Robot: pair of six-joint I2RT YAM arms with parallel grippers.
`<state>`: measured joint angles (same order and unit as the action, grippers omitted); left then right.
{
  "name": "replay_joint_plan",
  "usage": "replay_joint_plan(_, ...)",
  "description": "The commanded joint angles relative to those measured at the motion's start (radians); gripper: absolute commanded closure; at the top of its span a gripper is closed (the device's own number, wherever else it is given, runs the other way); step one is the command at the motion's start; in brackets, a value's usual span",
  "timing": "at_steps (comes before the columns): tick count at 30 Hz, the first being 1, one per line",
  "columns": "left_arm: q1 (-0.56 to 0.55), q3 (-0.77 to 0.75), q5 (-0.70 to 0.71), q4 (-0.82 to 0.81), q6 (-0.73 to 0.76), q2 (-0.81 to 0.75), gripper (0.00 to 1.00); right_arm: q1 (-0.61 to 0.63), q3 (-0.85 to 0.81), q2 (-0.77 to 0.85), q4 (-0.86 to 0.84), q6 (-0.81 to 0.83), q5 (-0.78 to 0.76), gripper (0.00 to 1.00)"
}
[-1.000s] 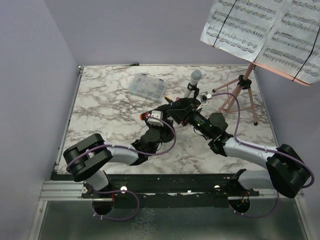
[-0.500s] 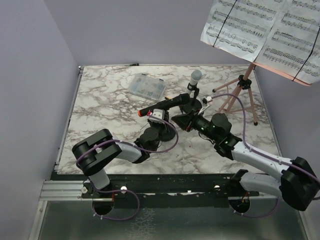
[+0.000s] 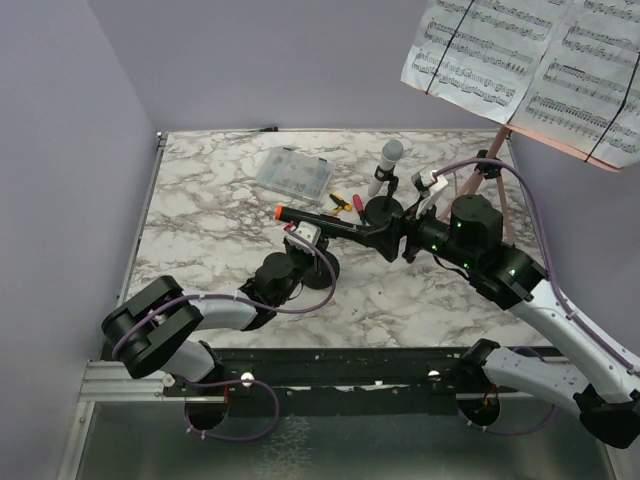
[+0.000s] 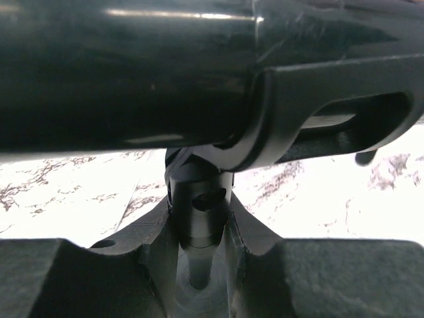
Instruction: Pack up the instrument practice props
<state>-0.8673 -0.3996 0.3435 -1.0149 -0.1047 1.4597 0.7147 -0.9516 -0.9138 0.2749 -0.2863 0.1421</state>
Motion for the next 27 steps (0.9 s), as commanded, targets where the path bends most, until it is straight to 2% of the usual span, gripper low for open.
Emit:
replay_joint_plan(1, 0.023, 0.015, -0.187, 0.129, 0.046, -0.109, 1.0, 0.008, -0.183, -0.046, 0.422, 0.229, -0.037, 0.3)
replay_joint_plan(4, 0.038, 0.034, -0.224, 0.169, 0.042, -0.152, 1.0, 0.008, -0.297, -0.118, 0.55, 0.312, -0.004, 0.24)
replay_joint_plan(7, 0.041, 0.056, -0.255, 0.176, 0.044, -0.177, 1.0, 0.008, -0.368, -0.199, 0.616, 0.378, 0.039, 0.22)
replay_joint_plan(17, 0.04, 0.071, -0.271, 0.176, 0.037, -0.19, 1.0, 0.008, -0.476, -0.424, 0.585, 0.522, 0.189, 0.2)
replay_joint_plan(27, 0.04, 0.063, -0.284, 0.176, 0.028, -0.188, 1.0, 0.008, -0.445, -0.528, 0.497, 0.613, 0.29, 0.2)
